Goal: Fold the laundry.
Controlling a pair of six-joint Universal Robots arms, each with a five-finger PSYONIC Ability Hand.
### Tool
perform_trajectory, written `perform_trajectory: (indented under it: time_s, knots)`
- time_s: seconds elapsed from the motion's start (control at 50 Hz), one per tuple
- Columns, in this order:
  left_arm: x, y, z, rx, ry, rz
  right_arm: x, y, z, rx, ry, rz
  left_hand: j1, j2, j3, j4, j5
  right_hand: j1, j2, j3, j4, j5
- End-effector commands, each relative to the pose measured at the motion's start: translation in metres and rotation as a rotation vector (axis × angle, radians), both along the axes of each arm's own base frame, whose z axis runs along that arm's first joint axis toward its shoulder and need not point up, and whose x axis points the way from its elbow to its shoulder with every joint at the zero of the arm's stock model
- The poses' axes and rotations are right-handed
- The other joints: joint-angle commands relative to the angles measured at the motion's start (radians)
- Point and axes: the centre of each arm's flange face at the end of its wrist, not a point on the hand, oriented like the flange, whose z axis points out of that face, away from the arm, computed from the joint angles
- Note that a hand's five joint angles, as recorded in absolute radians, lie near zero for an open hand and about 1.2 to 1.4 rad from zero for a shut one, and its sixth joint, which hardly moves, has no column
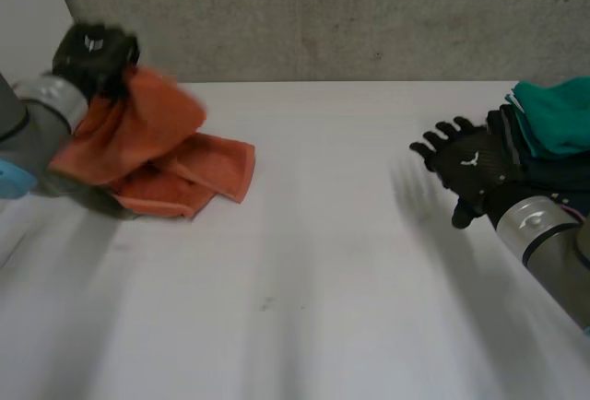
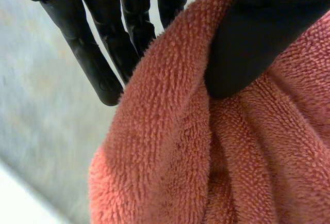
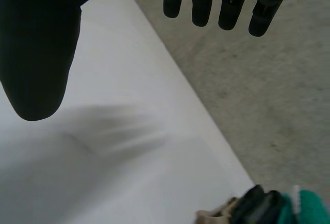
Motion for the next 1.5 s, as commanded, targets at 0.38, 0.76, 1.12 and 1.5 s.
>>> perform_trajectory:
  time_s: [0.38, 0.76, 1.12, 1.5]
  knots:
    - [-0.183, 0.166, -0.102, 0.376, 0.107, -0.389, -0.015, -0.008, 0.028, -0.013, -0.115, -0.116, 0.250, 0.185, 0.200, 0.176, 0.251, -0.051, -0.033, -0.031, -0.032, -0.048]
    - [-0.135, 0.218, -0.019, 0.189, 0.041, -0.316, -0.015, 0.000, 0.023, 0.289, -0.071, -0.112, -0.758, -0.822, -0.808, -0.831, -0.756, -0.051, -0.033, -0.031, -0.032, -0.048]
    - [-0.087, 0.104, -0.071, 0.159, -0.222, -0.240, 0.018, 0.045, 0.024, 0.367, -0.149, -0.042, -0.811, -0.875, -0.860, -0.884, -0.809, -0.051, -0.033, -0.031, -0.032, -0.048]
    - [-0.107, 0.051, -0.156, 0.188, -0.369, -0.354, 0.060, 0.031, -0.040, 0.284, -0.165, -0.096, -0.070, -0.135, -0.120, -0.143, -0.068, 0.695, 0.714, 0.716, 0.715, 0.699]
